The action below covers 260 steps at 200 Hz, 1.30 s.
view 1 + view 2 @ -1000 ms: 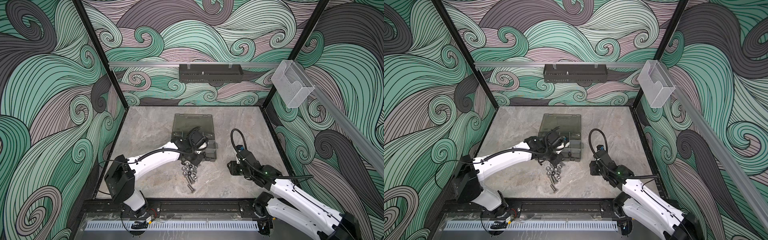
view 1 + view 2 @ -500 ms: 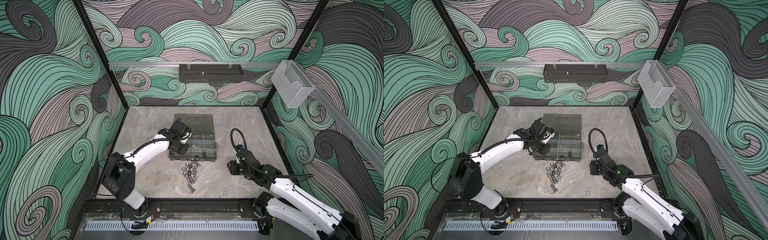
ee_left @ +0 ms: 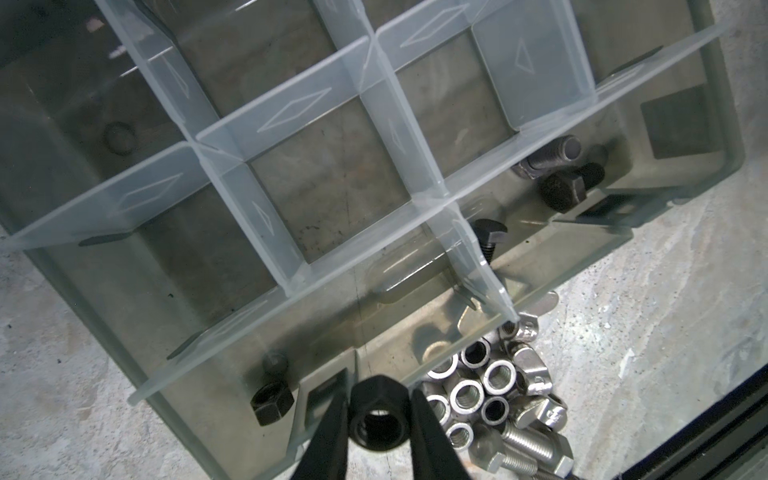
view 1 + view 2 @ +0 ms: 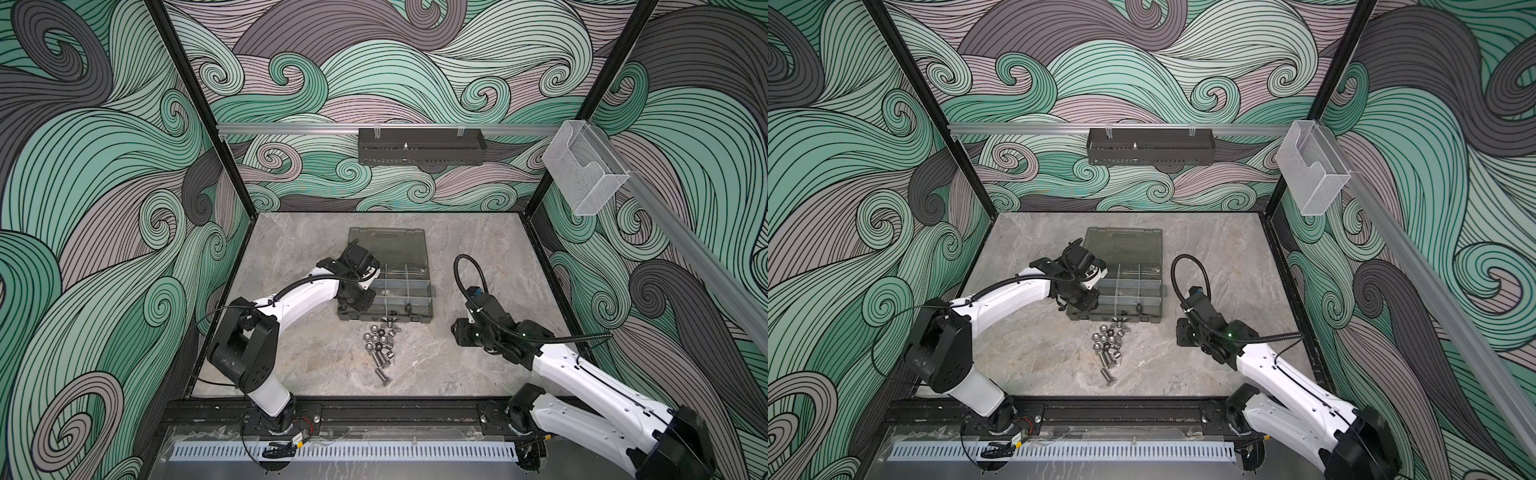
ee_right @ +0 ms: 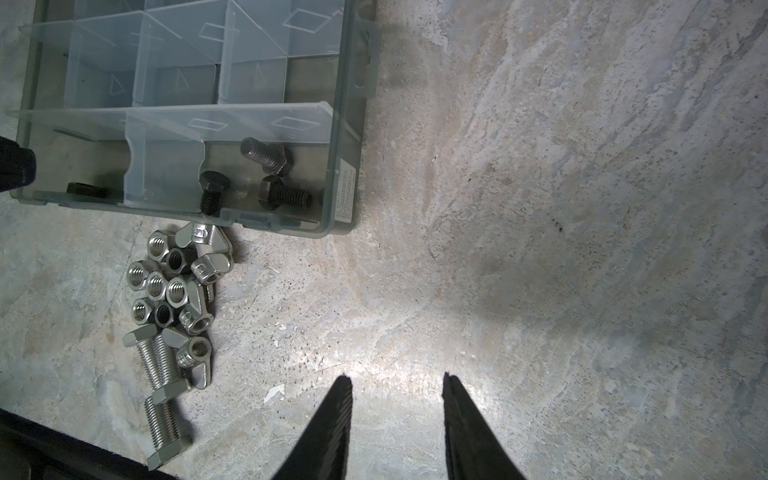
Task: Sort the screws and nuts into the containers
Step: 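Carry the black nut with the left gripper over the nearest compartment, then open the left gripper to drop the nut while the right gripper reaches toward the pile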
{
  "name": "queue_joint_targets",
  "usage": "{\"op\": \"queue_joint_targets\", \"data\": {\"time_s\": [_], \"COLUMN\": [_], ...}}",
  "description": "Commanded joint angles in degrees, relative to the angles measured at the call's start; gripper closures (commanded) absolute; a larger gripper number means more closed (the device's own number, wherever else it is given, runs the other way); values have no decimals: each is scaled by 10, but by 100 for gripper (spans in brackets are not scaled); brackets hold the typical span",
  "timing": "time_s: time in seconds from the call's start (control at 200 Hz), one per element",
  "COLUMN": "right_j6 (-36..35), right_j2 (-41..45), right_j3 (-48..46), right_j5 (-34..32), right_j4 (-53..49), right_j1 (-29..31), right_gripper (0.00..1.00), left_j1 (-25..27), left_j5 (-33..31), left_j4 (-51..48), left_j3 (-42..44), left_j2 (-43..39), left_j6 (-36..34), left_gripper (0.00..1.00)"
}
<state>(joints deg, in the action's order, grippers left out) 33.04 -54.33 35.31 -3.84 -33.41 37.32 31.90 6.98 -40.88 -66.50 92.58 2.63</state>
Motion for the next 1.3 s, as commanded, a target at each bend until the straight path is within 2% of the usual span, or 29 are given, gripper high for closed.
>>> {"op": "queue_joint_targets", "data": {"time_s": [0.0, 0.36, 0.64, 0.946, 1.091, 1.296], "right_j6": [-7, -16, -39, -45, -45, -42], "right_j2": [-16, -47, -102, -177, -210, -252], "right_j3": [23, 44, 73, 119, 134, 160], "right_j5": [13, 31, 64, 61, 60, 53], "right_j4": [6, 18, 44, 83, 88, 86], "right_j1": [-3, -2, 7, 67, 92, 121], "right_gripper": [62, 62, 63, 63, 63, 63], "left_j1": [-4, -15, -27, -39, -48, -62], "left_j5": [15, 13, 5, -22, -22, 13], "left_j4": [2, 4, -13, -12, 18, 45], "left_j3": [-8, -11, -20, 40, 74, 91], "left_j2": [5, -10, -92, -164, -186, -185], "left_j6": [4, 8, 22, 19, 9, 18], "left_gripper": [69, 64, 63, 63, 63, 63]}}
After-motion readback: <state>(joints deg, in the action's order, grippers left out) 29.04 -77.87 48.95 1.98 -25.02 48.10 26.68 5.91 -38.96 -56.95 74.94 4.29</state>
